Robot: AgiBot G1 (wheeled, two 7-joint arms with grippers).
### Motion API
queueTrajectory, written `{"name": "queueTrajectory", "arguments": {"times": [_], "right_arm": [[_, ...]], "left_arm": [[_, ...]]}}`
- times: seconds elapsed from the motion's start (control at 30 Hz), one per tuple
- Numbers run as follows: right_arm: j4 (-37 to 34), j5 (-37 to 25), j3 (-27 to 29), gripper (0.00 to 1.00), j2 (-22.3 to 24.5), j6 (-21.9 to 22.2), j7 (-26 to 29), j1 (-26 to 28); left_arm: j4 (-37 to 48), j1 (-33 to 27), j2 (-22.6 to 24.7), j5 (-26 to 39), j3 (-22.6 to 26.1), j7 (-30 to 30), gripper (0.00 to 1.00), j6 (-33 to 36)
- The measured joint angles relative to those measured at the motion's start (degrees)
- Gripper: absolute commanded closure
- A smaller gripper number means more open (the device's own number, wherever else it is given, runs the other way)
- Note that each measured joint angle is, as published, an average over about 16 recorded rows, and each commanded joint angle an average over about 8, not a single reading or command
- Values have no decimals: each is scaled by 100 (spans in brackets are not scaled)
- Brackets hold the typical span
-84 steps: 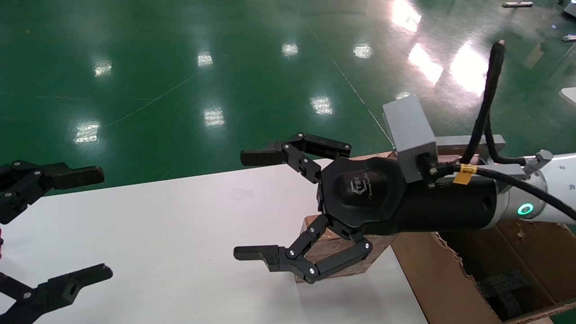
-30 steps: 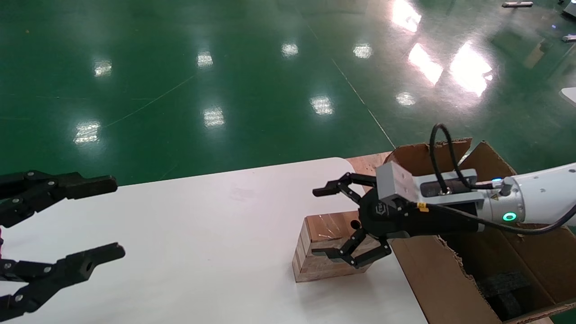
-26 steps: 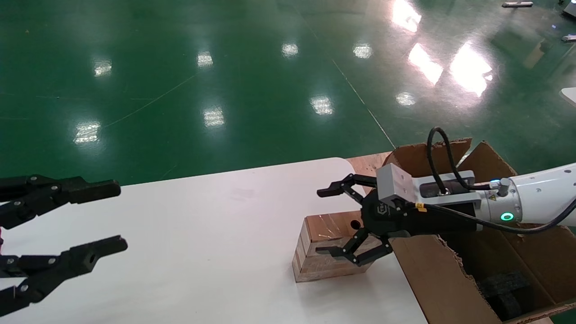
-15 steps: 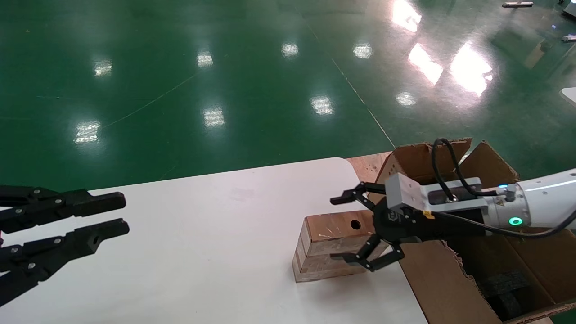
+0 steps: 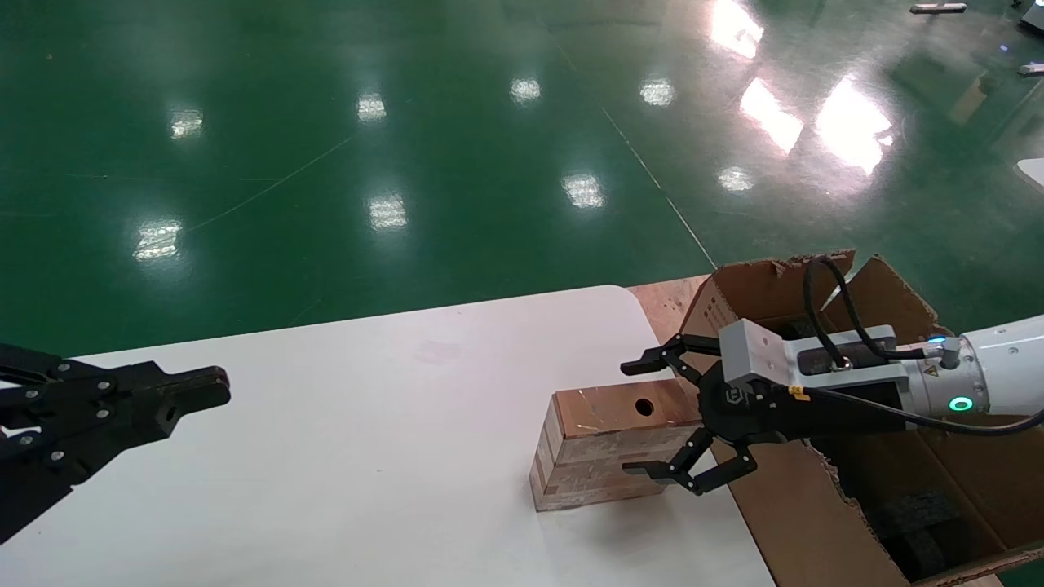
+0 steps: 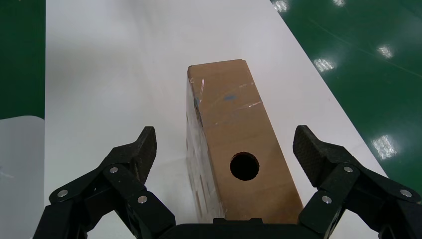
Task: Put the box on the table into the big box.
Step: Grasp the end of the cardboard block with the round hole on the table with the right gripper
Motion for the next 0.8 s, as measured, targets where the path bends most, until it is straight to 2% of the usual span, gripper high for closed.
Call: {"name": "queueTrajectory", "arguments": {"times": [0.7,0.8], "right_arm": [[-531,231,-725,0,-134,23,-359,421],[-582,253,-789,0,-144,23,-386,458]], "left_arm": [[0,0,-1,-1,1,1,100,-1],[1,0,-1,-1,1,1,65,-1]]}}
